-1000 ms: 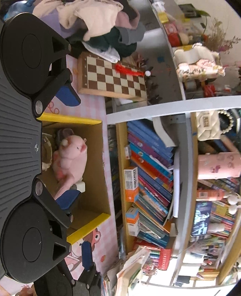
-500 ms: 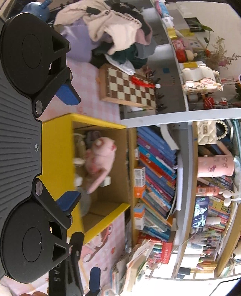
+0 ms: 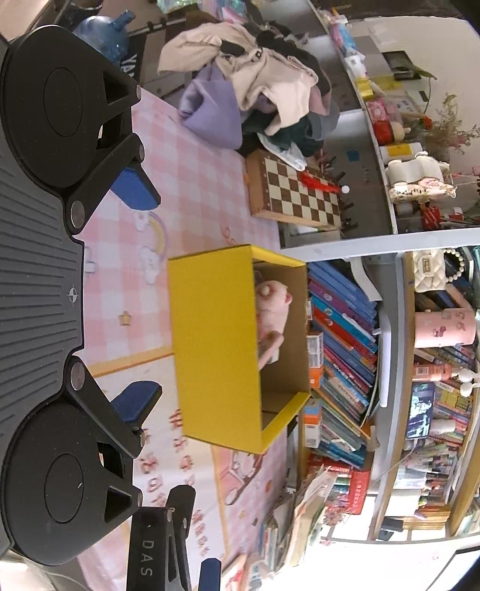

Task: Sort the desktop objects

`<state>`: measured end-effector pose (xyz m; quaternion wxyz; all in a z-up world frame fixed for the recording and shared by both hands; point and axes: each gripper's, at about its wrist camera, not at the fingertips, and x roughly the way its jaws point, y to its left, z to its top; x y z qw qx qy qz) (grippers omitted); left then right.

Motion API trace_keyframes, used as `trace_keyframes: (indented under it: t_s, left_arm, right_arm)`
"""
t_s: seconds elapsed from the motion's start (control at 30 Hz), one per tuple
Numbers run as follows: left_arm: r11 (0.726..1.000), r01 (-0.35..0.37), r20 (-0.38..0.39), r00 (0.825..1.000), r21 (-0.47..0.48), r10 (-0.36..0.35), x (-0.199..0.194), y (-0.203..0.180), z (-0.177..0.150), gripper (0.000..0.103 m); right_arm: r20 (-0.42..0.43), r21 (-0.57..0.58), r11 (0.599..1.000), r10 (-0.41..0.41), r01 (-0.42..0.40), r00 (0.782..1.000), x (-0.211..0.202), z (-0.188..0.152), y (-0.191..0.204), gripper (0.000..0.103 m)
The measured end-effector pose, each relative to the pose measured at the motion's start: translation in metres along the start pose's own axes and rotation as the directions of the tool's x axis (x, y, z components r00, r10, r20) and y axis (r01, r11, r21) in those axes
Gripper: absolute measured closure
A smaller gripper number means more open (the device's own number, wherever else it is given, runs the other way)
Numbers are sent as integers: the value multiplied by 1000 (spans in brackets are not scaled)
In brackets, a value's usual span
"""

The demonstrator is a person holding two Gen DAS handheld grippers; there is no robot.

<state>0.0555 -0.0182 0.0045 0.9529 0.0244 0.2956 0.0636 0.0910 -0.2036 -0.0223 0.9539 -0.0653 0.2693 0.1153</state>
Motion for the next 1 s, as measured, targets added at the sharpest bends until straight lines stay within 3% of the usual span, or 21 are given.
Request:
trace_keyframes:
  t_s: [0.33,0.6,1.0]
  left_arm:
    - [999,28,-27,999,44,-27,-21,-2,-20,3]
    - [996,46,-70,997,81,-41,-24,0,-31,1]
    - [999,45,-130,991,11,-43,-16,10,-37,0]
  right_arm:
    - [-70,-24,999,19,-21,997,-25,-31,20,0]
    - [-109,-8,1000,27,-28,994,-28,-36,30,0]
    - [-174,-30,999,19,-25,985,-24,-37,33,0]
